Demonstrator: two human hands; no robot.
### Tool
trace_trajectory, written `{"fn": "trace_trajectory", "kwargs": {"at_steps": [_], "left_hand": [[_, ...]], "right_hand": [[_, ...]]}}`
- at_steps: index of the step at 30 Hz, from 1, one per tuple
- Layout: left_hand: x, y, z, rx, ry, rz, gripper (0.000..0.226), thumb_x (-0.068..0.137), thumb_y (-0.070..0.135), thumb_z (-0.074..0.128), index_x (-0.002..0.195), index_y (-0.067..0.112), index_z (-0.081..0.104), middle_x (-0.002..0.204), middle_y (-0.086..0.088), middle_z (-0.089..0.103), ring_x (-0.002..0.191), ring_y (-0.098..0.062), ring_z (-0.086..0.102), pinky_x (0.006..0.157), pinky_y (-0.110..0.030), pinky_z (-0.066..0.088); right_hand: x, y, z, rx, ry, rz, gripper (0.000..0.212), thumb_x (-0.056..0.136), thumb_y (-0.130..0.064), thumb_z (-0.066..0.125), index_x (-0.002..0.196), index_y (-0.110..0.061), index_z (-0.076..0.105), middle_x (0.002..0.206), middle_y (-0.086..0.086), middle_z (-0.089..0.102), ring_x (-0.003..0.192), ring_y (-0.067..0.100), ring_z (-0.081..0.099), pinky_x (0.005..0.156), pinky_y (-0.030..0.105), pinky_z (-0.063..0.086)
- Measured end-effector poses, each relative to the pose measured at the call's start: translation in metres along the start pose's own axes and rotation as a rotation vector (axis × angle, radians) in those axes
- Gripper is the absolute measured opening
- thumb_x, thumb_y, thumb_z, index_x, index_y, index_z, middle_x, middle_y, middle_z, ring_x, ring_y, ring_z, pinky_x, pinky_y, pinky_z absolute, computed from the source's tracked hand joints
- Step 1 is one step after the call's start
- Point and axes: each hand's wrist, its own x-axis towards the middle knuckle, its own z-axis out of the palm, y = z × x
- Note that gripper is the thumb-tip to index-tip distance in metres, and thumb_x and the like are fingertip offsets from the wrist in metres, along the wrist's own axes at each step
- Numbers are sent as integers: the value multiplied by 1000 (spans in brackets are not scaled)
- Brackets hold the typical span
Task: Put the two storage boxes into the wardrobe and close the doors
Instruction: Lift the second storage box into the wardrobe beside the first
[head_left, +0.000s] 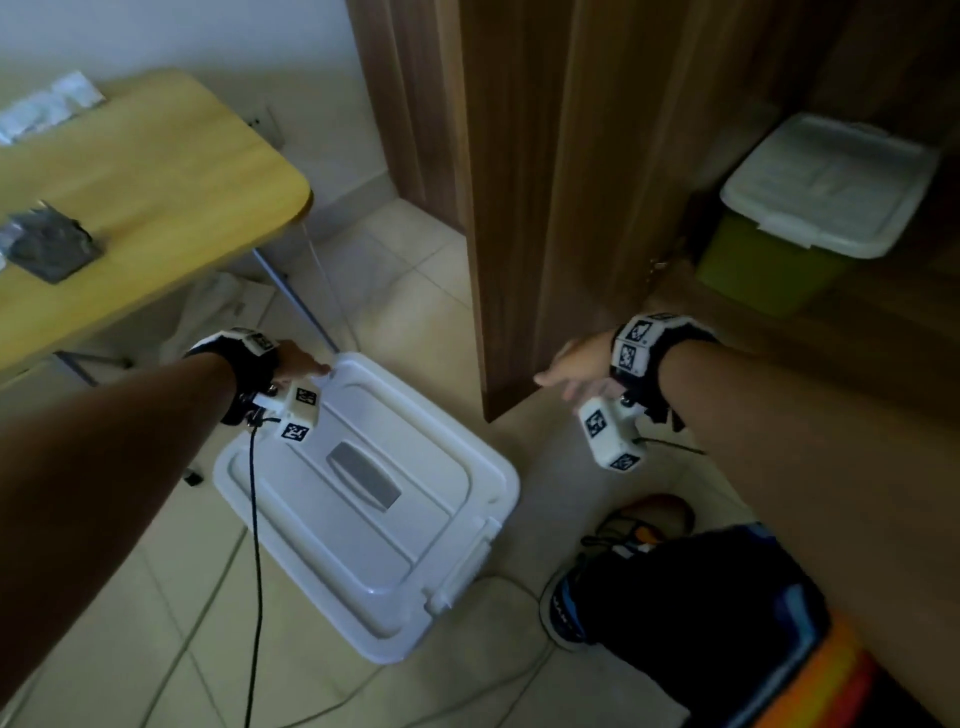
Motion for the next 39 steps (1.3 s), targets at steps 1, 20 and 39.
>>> {"fn": "trace_trajectory", "kwargs": {"at_steps": [1, 20, 39], "left_hand": [[4, -7, 3, 17, 16, -12, 58, 95, 38, 66, 132, -7, 58, 111, -21, 64, 83, -30, 58, 73, -37, 48], [-3, -33, 48, 70, -49, -182, 51, 109, 32, 34, 145, -2, 45, 146, -25, 48, 124, -36, 58, 96, -43, 50], [-139, 75, 11, 390, 41, -41, 66, 105, 51, 35, 138, -3, 52, 141, -18, 54, 126, -33, 56, 91, -36, 46]], "right_hand": [[3, -9, 11, -13, -36, -25, 73, 99, -50, 56, 156, -13, 31, 138, 11, 62, 125, 30, 61, 102, 42, 50], [50, 22, 77, -207, -57, -46, 57, 106, -44, 40, 153, -12, 35, 111, 8, 67, 80, 25, 65, 66, 32, 48], [-56, 116, -16, 293, 275, -231, 49, 100, -39, 60, 137, -7, 57, 111, 10, 61, 98, 26, 60, 90, 41, 55]]}}
